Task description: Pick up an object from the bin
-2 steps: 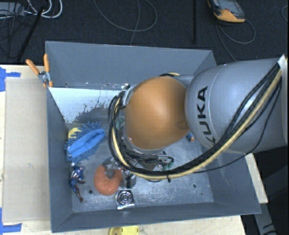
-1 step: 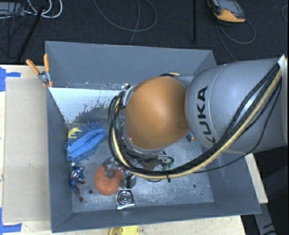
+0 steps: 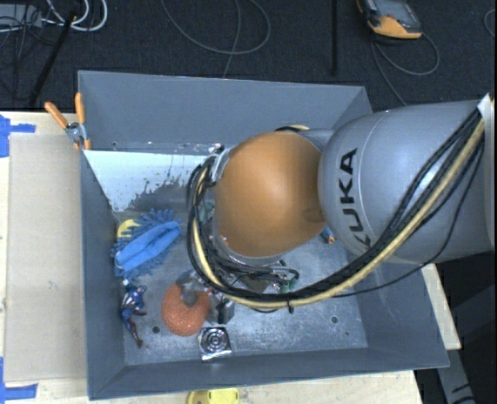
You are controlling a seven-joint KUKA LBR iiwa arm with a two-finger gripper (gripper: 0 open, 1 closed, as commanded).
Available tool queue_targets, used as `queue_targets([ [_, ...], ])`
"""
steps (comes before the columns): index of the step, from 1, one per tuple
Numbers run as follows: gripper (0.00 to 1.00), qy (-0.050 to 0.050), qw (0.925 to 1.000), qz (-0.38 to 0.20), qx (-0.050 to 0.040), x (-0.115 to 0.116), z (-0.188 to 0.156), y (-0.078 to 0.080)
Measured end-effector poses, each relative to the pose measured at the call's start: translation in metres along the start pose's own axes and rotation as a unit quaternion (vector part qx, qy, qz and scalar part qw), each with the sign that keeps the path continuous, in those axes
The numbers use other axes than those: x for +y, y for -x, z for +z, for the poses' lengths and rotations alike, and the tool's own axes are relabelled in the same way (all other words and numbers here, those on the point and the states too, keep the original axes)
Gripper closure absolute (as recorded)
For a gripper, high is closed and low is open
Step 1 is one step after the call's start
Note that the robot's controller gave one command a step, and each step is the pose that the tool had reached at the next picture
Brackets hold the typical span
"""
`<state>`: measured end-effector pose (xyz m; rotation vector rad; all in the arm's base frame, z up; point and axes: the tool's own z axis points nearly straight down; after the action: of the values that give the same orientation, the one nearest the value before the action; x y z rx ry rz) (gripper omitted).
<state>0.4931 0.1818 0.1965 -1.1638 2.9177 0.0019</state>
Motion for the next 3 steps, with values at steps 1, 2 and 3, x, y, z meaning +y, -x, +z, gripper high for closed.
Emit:
queue_targets([
  [1,1.00,0.000,1.0000,0.000,0.0000,-0.0001,0.0000,0.0000],
  [2,1.00,0.000,1.0000,0.001,0.0000,-0.0002,0.0000,-0.0001],
  [3,1.00,0.000,1.0000,0.001,0.0001,-0.0002,0.0000,-0.0001],
])
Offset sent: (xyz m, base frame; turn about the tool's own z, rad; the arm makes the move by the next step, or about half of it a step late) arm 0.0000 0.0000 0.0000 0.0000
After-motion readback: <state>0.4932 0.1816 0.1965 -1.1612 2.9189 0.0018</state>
